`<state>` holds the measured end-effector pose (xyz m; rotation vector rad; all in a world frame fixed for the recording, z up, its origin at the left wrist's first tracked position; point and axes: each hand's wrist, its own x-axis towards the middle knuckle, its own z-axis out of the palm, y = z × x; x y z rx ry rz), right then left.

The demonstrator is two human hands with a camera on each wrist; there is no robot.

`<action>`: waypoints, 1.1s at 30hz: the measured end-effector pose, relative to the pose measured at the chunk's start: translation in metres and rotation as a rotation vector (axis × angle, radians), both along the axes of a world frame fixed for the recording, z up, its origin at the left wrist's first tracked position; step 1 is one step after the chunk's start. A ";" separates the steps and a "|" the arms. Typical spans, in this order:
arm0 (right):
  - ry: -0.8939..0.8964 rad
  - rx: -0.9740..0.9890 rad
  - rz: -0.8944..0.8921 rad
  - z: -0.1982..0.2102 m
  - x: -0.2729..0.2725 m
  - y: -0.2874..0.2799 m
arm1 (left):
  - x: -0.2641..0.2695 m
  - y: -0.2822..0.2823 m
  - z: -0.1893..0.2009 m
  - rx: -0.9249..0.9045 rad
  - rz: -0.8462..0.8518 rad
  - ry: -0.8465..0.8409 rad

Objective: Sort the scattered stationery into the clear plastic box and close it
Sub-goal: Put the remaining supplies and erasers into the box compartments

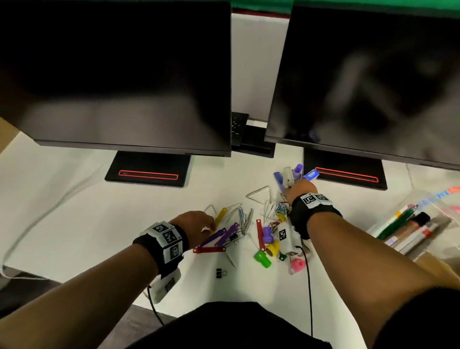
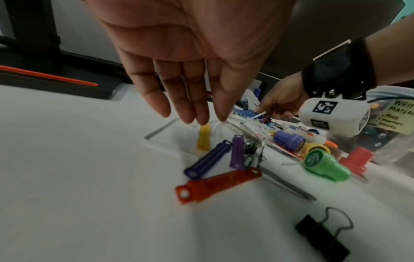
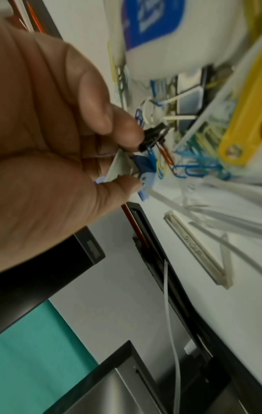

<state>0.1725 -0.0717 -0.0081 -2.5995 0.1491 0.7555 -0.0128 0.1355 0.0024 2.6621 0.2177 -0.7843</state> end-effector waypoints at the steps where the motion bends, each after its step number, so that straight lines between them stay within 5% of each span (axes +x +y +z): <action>1: -0.026 0.008 0.021 0.002 -0.002 -0.001 | 0.003 -0.004 0.002 -0.010 -0.012 -0.013; 5: -0.109 0.049 0.088 0.021 -0.021 -0.010 | 0.020 -0.024 0.013 -0.111 0.015 -0.147; 9: -0.025 0.338 0.055 0.054 -0.050 -0.042 | 0.052 -0.056 0.030 -0.297 0.088 -0.356; 16: -0.112 0.729 -0.422 0.121 -0.070 -0.123 | 0.093 -0.136 0.019 -0.185 -0.277 -0.271; 20: -0.178 0.825 -0.531 0.143 -0.087 -0.161 | 0.113 -0.172 0.001 -0.091 -0.429 -0.229; 26: -0.243 0.738 -0.569 0.157 -0.104 -0.219 | 0.127 -0.205 -0.010 0.098 -0.584 -0.160; 33: -0.301 0.175 -0.500 0.167 -0.093 -0.310 | 0.131 -0.213 -0.015 0.166 -0.593 -0.160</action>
